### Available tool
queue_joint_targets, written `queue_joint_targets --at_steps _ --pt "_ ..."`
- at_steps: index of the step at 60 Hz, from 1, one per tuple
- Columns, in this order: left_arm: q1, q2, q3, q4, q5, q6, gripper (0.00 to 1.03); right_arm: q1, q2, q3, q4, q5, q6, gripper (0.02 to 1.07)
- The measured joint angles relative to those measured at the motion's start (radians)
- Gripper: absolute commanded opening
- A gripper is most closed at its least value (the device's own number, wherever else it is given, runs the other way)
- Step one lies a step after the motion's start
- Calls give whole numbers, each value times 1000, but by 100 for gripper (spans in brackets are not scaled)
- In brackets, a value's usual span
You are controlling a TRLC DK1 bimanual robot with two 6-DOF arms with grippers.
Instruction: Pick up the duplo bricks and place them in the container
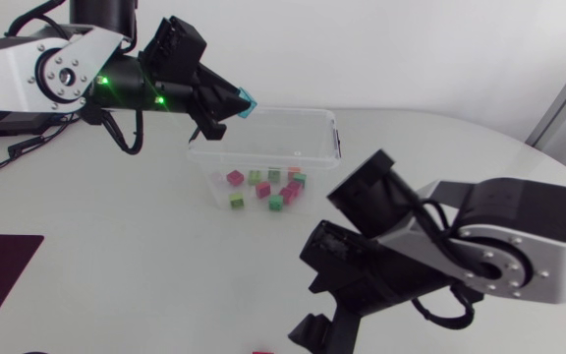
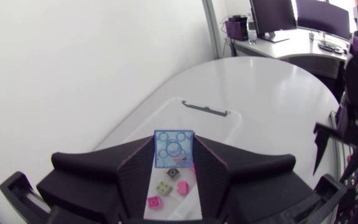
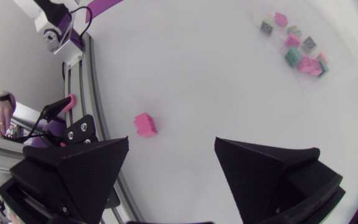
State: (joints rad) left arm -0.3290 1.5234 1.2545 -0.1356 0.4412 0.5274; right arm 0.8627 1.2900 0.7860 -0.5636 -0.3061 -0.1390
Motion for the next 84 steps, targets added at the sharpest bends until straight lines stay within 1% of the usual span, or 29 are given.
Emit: queue_joint_targets --at_steps 6,8,13,14,24,32,45,47,48,49,55,76,81,84 --pt "35 45 24 57 -1 -61 13 47 59 9 0 0 0 102" --pt "45 60 29 76 -6 -77 13 57 74 13 0 2 -1 100" --pt "67 103 31 144 -35 -115 13 81 114 31 0 4 -4 99" --pt "73 119 32 164 -52 -129 13 89 128 39 0 8 -4 99" --pt "85 197 49 246 -110 -166 13 132 199 82 0 24 -23 99" --pt "86 255 88 271 -134 -189 14 171 244 97 3 67 -27 99" --pt "84 338 142 277 -156 -195 14 213 314 128 -2 95 -35 99" --pt "84 349 148 277 -161 -195 15 216 327 136 -2 102 -39 99" --pt "84 354 151 277 -161 -195 18 217 332 139 -2 106 -42 99" --pt "84 363 157 277 -163 -195 18 217 343 146 -3 111 -42 99" --pt "80 391 174 277 -163 -195 18 223 380 168 -6 133 -49 99" --pt "68 427 200 294 -182 -195 19 269 446 204 -20 165 -49 98" --pt "63 430 200 294 -185 -197 26 277 446 209 -27 176 -49 98" --pt "58 430 200 291 -185 -205 29 281 447 212 -36 180 -48 98"
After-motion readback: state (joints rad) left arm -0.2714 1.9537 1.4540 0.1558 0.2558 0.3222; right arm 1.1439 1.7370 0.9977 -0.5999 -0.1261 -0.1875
